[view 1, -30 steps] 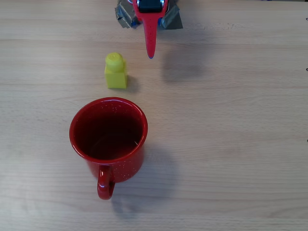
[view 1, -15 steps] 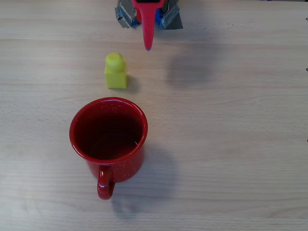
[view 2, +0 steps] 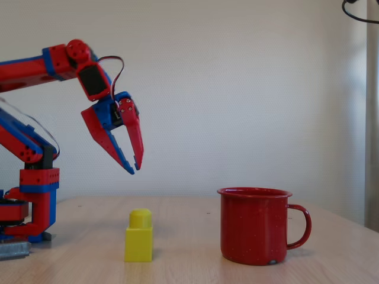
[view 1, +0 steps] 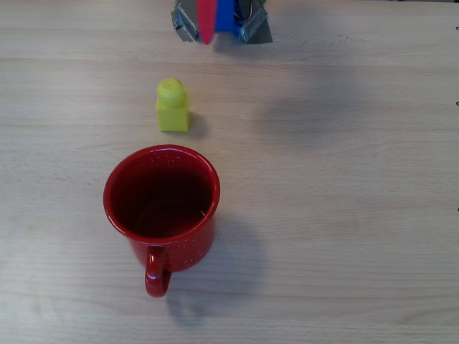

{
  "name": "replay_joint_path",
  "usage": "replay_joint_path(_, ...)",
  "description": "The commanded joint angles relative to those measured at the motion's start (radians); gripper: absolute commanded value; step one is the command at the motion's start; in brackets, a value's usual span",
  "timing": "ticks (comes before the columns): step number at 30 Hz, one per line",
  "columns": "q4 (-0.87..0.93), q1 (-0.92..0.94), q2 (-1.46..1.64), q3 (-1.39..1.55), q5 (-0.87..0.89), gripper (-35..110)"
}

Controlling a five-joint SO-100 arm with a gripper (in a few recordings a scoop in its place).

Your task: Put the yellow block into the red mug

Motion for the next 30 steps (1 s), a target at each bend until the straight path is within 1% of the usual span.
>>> replay_joint_path(1,0.026,0.041,-0.044,-0.109,-0.06,0)
replay_joint_path(5,0.04,0.117,-0.121,-0.158,-0.152,0)
replay_joint_path(9,0.078,0.189,-0.199,-0.23,-0.141,0)
replay_joint_path(14,0.15,0.225,-0.308,-0.307,-0.166,1)
replay_joint_path(15,0.153,0.235,-0.322,-0.314,-0.167,6)
replay_joint_path(18,0.152,0.265,-0.348,-0.318,-0.167,34)
replay_joint_path(21,0.152,0.288,-0.367,-0.307,-0.172,48)
replay_joint_path(25,0.147,0.291,-0.374,-0.278,-0.199,52)
replay_joint_path(30,0.126,0.284,-0.365,-0.207,-0.204,52)
